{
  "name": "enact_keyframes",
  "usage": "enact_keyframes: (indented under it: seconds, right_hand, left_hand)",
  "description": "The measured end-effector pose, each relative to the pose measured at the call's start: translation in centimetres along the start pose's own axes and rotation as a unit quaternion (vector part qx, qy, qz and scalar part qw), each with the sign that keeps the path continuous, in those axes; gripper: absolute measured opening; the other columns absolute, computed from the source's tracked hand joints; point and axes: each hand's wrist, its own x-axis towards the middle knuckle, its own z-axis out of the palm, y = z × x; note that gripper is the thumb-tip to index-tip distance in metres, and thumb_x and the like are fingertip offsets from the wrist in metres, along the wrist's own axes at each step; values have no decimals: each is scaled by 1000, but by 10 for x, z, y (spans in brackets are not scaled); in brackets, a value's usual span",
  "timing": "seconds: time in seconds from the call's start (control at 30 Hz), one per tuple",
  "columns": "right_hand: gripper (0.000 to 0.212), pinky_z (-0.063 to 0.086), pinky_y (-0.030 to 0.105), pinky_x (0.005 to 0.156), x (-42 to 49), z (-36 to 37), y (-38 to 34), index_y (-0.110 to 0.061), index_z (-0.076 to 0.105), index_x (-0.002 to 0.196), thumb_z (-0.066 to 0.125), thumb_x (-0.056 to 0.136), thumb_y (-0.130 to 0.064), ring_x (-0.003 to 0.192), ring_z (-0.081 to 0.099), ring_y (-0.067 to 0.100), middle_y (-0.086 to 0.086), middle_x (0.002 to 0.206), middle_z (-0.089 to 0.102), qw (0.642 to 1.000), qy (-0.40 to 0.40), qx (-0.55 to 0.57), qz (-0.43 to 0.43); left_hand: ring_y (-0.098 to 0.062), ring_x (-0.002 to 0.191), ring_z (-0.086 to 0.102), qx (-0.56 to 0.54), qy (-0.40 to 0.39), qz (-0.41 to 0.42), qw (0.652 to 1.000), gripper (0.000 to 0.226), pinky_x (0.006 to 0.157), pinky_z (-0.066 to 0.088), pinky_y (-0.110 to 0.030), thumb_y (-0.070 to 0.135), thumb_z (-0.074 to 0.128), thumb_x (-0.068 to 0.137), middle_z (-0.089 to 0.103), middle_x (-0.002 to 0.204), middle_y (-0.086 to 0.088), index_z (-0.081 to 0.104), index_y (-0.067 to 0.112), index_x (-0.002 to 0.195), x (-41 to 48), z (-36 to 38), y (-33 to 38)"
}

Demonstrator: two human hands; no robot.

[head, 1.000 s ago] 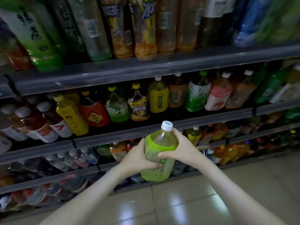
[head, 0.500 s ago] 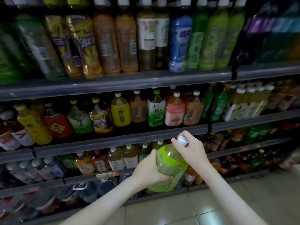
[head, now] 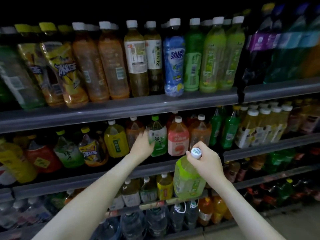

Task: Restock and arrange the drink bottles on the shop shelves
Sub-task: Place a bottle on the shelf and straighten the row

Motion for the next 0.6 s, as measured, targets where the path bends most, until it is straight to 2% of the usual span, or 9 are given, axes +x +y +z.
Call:
enact_keyframes:
  seconds: [0.1,0.17,0.27,0.33,0.4,0.47,0.53,0.6]
  right_hand:
    - [27,40,32,50,20,2,8,-26,44,72,64,87,-36,52,50,8,-7,57,53,999,26,21,-22]
    - [27,39,31,49,31,2,15,-27,44,72,64,87,-36,51,50,8,-8,56,53,999,27,29,-32]
    - [25,42,32,51,44,3,23,-27,46,73,64,87,-36,56,54,10,-7,59,56,999,21,23,-42]
    - [24,43,32,53,52,2,29,-26,47,74,64,87,-36,58,55,11,-6,61,56,999,19,19,-46]
    - [24,41,30,53,61,-1,36,-25,47,74,64,87,-36,59,54,12,-6,61,56,999,19,25,-44]
    - [26,38,26,51,65,-4,41,-24,47,73,64,87,-36,57,53,12,-5,61,55,999,13,36,-36]
    - [26,36,25,51,66,-6,43,-21,47,74,65,87,-35,57,53,11,-5,61,55,998,18,46,-36]
    - [26,37,26,52,69,-5,41,-19,48,74,65,87,-34,58,53,11,-5,61,55,997,31,57,-43]
  left_hand:
    - [-29,143,17,-13,-5,-14,1000,79,113,22,-32,14,56,91,12,157,-13,6,12,152,46,14,-1]
    - [-28,143,17,-47,-4,-35,998,90,116,21,-36,18,64,86,14,157,-11,4,16,152,68,25,-1]
    - [-30,137,30,-125,35,-84,988,90,113,29,-44,33,74,79,30,150,-10,20,16,149,88,37,5]
    - [-32,132,36,-124,81,-108,983,76,107,35,-41,38,68,85,35,146,-14,30,12,145,92,38,14]
    - [-38,118,46,-24,148,-51,987,53,96,41,-39,33,58,92,47,131,-22,46,2,133,81,36,21]
    - [-41,90,58,125,213,62,967,41,75,50,-41,31,59,88,58,99,-25,59,-5,108,57,36,21]
    - [-34,65,61,249,215,120,937,36,50,50,-33,33,62,83,59,80,-19,62,-2,93,31,31,14]
    - [-24,44,56,347,186,133,910,32,34,39,-24,33,69,81,58,67,-12,64,2,88,10,22,6]
